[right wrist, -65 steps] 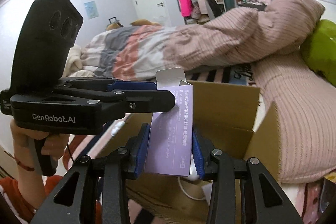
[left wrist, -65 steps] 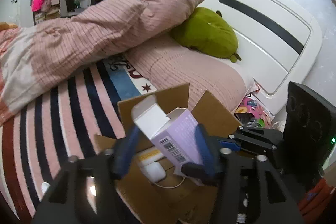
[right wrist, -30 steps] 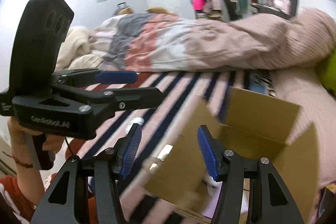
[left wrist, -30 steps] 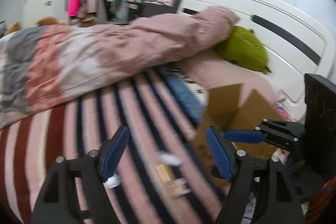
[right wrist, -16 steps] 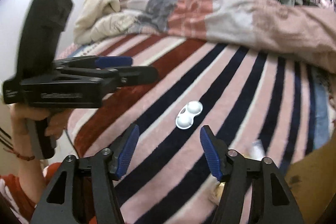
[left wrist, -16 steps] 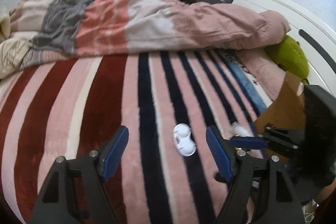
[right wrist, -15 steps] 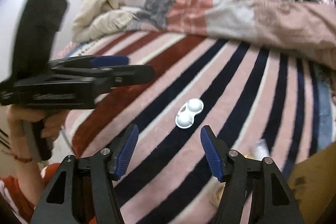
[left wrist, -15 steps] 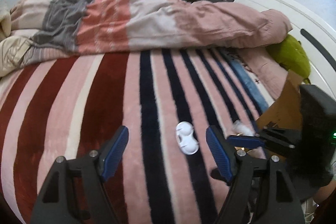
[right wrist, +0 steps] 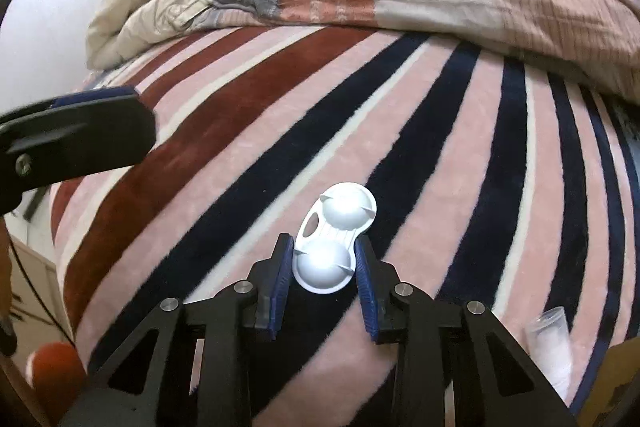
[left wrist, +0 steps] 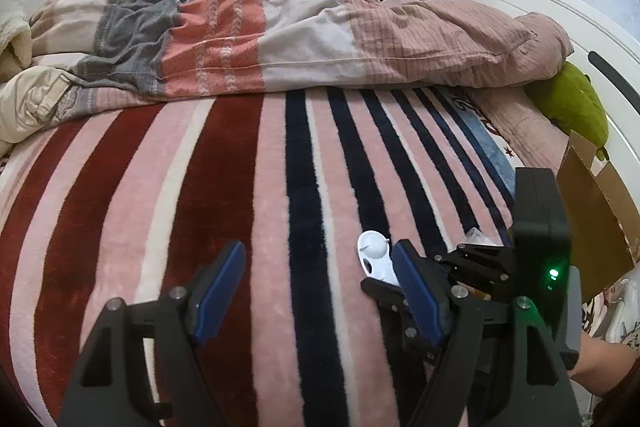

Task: Organize rigid objects
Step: 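Grasp the white earphone holder with the right gripper, then lower the earphone holder into the cardboard box and open the right gripper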

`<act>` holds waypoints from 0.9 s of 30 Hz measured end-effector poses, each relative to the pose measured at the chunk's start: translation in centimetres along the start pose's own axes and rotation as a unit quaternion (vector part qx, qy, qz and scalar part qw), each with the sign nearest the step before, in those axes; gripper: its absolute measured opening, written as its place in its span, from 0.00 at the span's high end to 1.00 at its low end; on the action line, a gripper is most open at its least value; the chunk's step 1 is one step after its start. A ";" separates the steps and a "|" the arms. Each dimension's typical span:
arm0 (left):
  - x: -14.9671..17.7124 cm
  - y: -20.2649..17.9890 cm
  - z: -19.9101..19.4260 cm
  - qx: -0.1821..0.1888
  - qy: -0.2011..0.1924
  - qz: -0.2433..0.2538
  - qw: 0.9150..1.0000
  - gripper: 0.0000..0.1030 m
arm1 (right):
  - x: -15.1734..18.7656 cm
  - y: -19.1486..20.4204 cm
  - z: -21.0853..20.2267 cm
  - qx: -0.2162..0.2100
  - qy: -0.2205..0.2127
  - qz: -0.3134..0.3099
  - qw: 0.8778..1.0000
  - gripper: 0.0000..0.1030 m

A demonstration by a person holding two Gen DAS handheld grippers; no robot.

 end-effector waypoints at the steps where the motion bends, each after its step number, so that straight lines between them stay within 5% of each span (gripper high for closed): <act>1: -0.1 -0.2 0.0 0.003 0.000 0.002 1.000 0.29 | 0.1 0.0 -0.5 -0.004 -0.001 -0.002 1.000 0.75; 9: -2.1 -6.0 -3.0 0.071 -0.027 0.040 0.996 0.30 | -1.3 0.9 -8.7 -0.026 -0.060 -0.025 0.998 0.75; 19: -4.5 -17.2 -6.3 0.148 -0.048 0.118 0.981 0.69 | -0.5 -3.0 -20.4 -0.007 -0.162 0.000 0.987 0.75; 27: -5.2 -25.3 -3.9 0.184 -0.022 0.158 0.970 0.74 | 2.1 -8.7 -24.9 0.026 -0.179 0.042 0.983 0.75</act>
Point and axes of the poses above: each gripper's, at about its wrist camera, not at the fingertips, and z roughly the way its jaws point, y to its left, x to its underside, the point moved 1 cm from there along z, roughly the way its jaws point, and after that the axes turned 5 degrees about -y, right-handed, at the moved point
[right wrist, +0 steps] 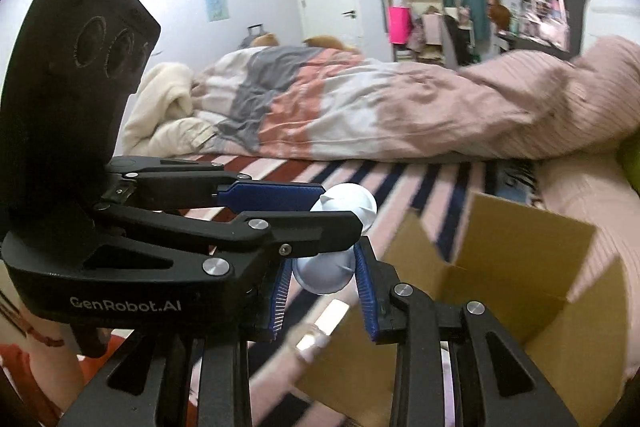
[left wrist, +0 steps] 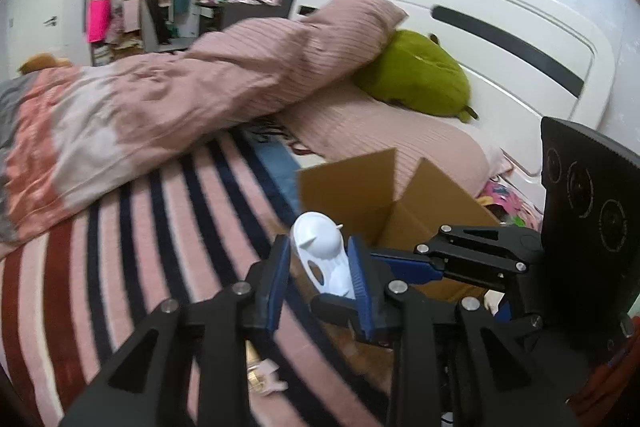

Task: Organize rigid objects
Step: 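Lower the earphone holder into the cardboard box and open the right gripper, then grasp the clear tape roll with the right gripper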

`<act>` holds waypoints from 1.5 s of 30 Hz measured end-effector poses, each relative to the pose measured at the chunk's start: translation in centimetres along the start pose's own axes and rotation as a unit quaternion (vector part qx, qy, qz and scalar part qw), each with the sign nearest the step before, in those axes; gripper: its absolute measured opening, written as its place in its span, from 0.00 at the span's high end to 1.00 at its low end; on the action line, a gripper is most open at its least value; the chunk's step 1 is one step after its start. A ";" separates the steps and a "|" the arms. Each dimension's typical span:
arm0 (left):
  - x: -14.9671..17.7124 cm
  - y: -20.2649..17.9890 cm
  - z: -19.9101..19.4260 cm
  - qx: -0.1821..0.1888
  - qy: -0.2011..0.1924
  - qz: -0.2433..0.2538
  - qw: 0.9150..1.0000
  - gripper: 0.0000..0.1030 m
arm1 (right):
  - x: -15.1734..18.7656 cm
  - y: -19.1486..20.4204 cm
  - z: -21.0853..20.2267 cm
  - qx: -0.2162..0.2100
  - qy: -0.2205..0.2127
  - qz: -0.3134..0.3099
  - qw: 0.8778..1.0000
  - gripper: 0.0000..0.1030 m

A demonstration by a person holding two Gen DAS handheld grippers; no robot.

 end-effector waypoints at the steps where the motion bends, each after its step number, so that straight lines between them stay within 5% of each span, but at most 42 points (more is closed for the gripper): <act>1: -0.2 -0.5 0.7 0.006 0.005 0.001 1.000 0.74 | 0.3 -0.9 -0.4 0.007 0.000 0.006 1.000 0.75; 10: -0.4 -2.9 5.6 0.037 0.051 -0.001 0.998 0.74 | 2.1 -5.9 -1.7 0.041 0.041 0.042 0.997 0.75; 12: -0.2 -2.9 5.7 0.028 0.054 0.006 0.998 0.65 | 2.3 -6.3 -1.8 0.041 0.048 0.049 0.997 0.75; 14: -0.2 -2.8 5.6 0.016 0.050 0.010 0.999 0.43 | 2.5 -6.7 -1.8 0.050 0.056 0.052 0.996 0.74; 19: -0.1 -0.8 2.9 -0.010 0.031 -0.002 0.999 0.40 | 2.5 -6.8 -1.9 0.057 0.068 0.070 0.994 0.59; 29: 4.0 8.5 -6.8 -0.096 -0.029 -0.058 0.993 0.32 | -0.1 1.9 -1.5 0.006 0.032 0.013 0.999 0.59; 35: 9.4 13.7 -7.4 -0.105 -0.017 -0.097 0.990 0.29 | 0.9 8.6 3.0 -0.046 0.070 -0.013 0.996 0.59; 45: 13.5 17.4 -4.4 -0.101 0.013 -0.135 0.986 0.29 | 7.4 9.9 10.1 0.067 0.148 -0.072 0.984 0.41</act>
Point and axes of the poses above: each gripper's, at about its wrist camera, not at the fingertips, and z roughly the way its jaws point, y to its left, x to its underside, the point moved 1 cm from there along z, roughly the way its jaws point, and after that the axes turned 5 degrees about -y, right-handed, at the moved point
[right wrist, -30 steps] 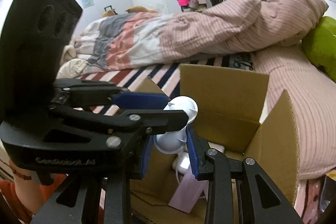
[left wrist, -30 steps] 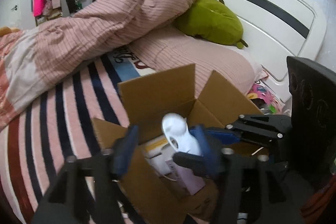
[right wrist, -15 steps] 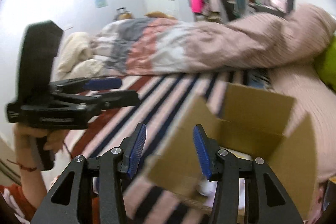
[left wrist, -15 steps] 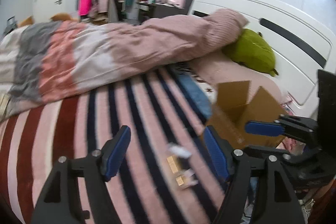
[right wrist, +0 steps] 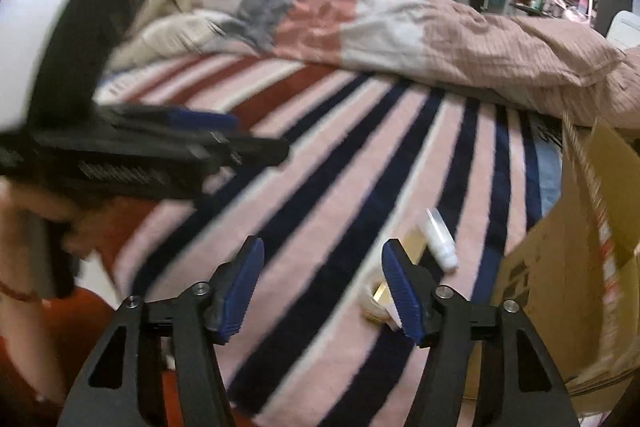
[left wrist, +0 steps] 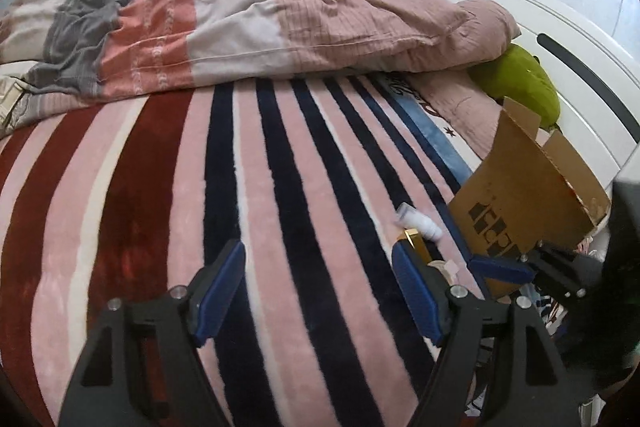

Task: Organize rigid objects
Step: 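Grasp the clear tape roll with the right gripper, then carry the tape roll into the cardboard box and open the right gripper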

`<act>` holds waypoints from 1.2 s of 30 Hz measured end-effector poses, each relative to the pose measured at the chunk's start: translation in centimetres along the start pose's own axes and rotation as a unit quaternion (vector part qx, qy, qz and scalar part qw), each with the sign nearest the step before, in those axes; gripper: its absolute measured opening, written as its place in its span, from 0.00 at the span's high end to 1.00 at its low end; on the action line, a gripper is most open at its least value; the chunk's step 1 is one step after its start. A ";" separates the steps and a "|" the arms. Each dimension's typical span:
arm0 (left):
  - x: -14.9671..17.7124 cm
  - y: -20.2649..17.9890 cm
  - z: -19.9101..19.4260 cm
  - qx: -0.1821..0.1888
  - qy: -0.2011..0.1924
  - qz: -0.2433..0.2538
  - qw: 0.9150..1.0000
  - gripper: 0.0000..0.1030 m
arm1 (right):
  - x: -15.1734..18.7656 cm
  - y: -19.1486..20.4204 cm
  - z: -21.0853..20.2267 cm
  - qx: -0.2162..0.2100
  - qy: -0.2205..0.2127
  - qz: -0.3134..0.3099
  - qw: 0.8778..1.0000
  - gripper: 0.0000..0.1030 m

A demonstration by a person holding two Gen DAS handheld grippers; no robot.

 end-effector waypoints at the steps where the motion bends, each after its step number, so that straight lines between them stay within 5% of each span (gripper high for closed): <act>1: 0.0 0.1 0.0 0.001 0.000 -0.003 1.000 0.29 | 0.5 -0.3 0.6 0.012 0.009 0.004 1.000 0.39; 6: 0.1 0.2 0.4 -0.010 0.003 -0.005 1.000 0.29 | 2.5 -2.2 2.6 0.063 0.030 0.019 0.997 0.38; 12: 0.6 -0.3 1.5 -0.003 0.024 -0.003 1.000 0.29 | 3.0 -3.5 3.3 0.061 0.031 0.029 0.997 0.40; 14: 0.7 -0.5 1.8 -0.002 0.029 -0.001 1.000 0.29 | 3.1 -3.1 3.4 0.051 0.032 0.022 0.998 0.62; 18: 0.9 -1.3 1.8 0.021 0.036 0.000 0.999 0.29 | 2.9 -2.5 3.0 0.043 0.022 0.014 0.999 0.62; 22: 0.6 -2.8 0.4 0.093 0.034 -0.013 0.995 0.30 | 1.5 -1.7 0.8 0.014 -0.013 0.014 1.000 0.62; 27: -0.9 -6.2 -3.4 0.132 0.004 -0.003 0.991 0.36 | -0.8 -0.5 -3.2 -0.023 -0.073 -0.007 0.997 0.62; 36: -4.0 -12.7 -5.0 0.131 0.009 0.046 0.990 0.60 | -2.0 -1.5 -9.0 -0.043 -0.161 -0.028 0.986 0.62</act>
Point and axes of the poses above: each gripper's, at about its wrist camera, not at the fingertips, and z roughly the way its jaws point, y to its left, x to its underside, the point moved 1 cm from there along z, roughly the way its jaws point, and after that the axes turned 5 degrees about -y, right-handed, at the moved point
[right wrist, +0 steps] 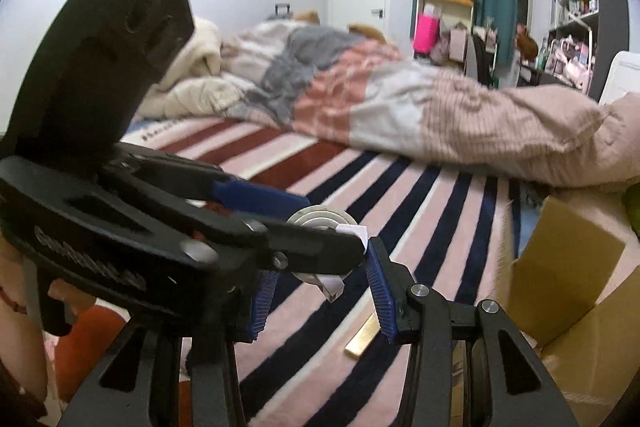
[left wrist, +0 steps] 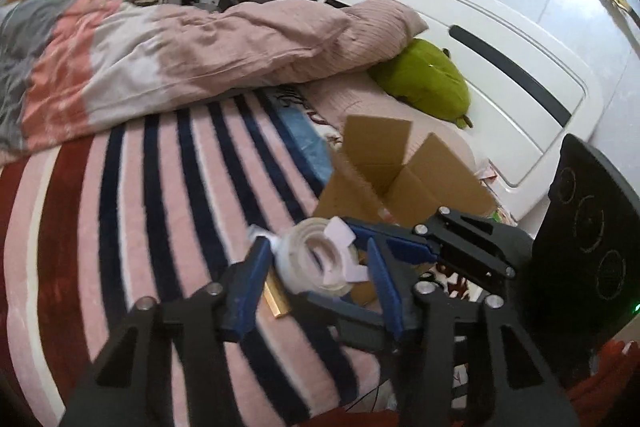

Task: Organize rigid objects
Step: 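Carry the tape roll into the cardboard box and open the right gripper, then grasp the gold rectangular item with the right gripper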

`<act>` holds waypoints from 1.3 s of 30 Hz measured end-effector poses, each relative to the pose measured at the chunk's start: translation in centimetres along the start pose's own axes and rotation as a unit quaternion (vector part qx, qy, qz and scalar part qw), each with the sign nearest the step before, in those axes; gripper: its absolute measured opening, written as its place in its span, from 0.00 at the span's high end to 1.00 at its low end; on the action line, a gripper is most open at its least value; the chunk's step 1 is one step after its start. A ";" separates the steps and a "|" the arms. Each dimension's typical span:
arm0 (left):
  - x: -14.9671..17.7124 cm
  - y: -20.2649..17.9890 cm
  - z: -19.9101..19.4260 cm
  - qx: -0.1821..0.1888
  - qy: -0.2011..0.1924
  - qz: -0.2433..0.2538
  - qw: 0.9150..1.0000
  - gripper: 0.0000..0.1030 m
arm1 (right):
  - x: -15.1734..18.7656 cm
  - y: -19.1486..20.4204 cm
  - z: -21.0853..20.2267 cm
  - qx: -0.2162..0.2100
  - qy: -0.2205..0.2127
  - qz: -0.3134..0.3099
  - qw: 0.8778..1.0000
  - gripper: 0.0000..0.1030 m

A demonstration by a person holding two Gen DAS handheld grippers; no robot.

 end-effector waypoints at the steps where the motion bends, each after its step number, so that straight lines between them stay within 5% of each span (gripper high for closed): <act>1: -0.5 -0.7 0.4 -0.004 0.001 0.005 1.000 0.63 | -0.2 -0.5 -0.3 0.002 -0.005 0.001 1.000 0.62; 10: -4.5 -6.8 7.0 0.002 0.052 0.062 0.997 0.66 | 0.6 -7.7 -3.7 0.045 -0.026 0.050 0.997 0.62; 21: -5.9 -7.6 14.2 0.025 0.144 0.041 0.988 0.64 | 2.7 -15.7 -2.7 0.050 0.082 0.149 0.984 0.62; 26: -6.4 -7.1 12.0 0.010 0.109 0.044 0.993 0.31 | 3.2 -16.3 -2.8 0.068 0.098 0.161 0.980 0.32; 30: -6.7 -5.7 8.3 -0.019 0.071 0.038 0.997 0.30 | 2.4 -14.8 -3.5 0.062 0.081 0.144 0.984 0.32; 33: -6.2 -4.0 4.9 -0.051 0.041 0.028 0.997 0.29 | 1.2 -12.5 -4.3 0.056 0.055 0.123 0.989 0.23; 39: -3.6 1.6 -1.5 -0.113 -0.014 -0.002 0.993 0.25 | -1.2 -5.9 -3.2 0.002 0.036 0.058 0.998 0.14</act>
Point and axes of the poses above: each gripper's, at about its wrist camera, not at the fingertips, and z roughly the way its jaws point, y to its left, x to its underside, the point moved 1 cm from there along z, roughly the way its jaws point, and after that the axes turned 5 degrees about -y, right-handed, at the moved point
